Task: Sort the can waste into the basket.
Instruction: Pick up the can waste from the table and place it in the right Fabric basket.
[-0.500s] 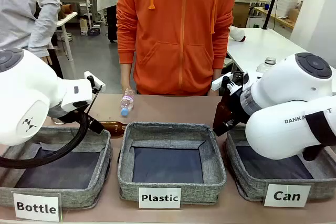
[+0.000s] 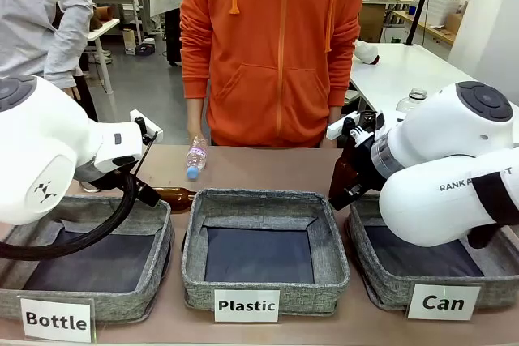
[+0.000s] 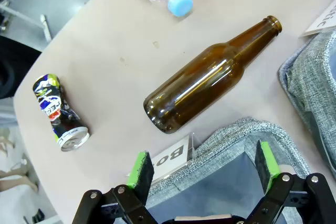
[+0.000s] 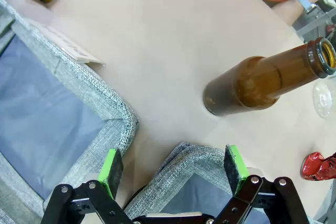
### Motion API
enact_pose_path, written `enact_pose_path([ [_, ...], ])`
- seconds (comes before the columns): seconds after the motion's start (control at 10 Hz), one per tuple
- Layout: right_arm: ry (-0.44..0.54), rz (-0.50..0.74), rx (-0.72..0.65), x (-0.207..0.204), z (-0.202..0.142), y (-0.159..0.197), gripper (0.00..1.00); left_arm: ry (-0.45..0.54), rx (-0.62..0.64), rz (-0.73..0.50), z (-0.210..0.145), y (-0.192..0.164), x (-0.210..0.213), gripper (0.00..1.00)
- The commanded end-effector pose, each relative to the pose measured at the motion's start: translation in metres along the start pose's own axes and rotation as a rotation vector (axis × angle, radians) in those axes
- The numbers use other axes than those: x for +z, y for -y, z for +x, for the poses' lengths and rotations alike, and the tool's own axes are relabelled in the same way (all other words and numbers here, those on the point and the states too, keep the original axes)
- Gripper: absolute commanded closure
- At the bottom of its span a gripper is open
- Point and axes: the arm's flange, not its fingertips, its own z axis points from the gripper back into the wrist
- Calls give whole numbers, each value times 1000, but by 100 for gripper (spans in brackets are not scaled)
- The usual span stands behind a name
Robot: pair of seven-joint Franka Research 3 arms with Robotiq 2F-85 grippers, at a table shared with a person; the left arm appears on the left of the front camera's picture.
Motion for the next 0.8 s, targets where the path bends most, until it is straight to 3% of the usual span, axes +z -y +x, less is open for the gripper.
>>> enact_pose_path([
  [0.0,0,0,-1,0,0,0,0,0,0,0,0,0,0,0],
  [0.7,0,0,-1,0,0,0,0,0,0,0,0,0,0,0],
])
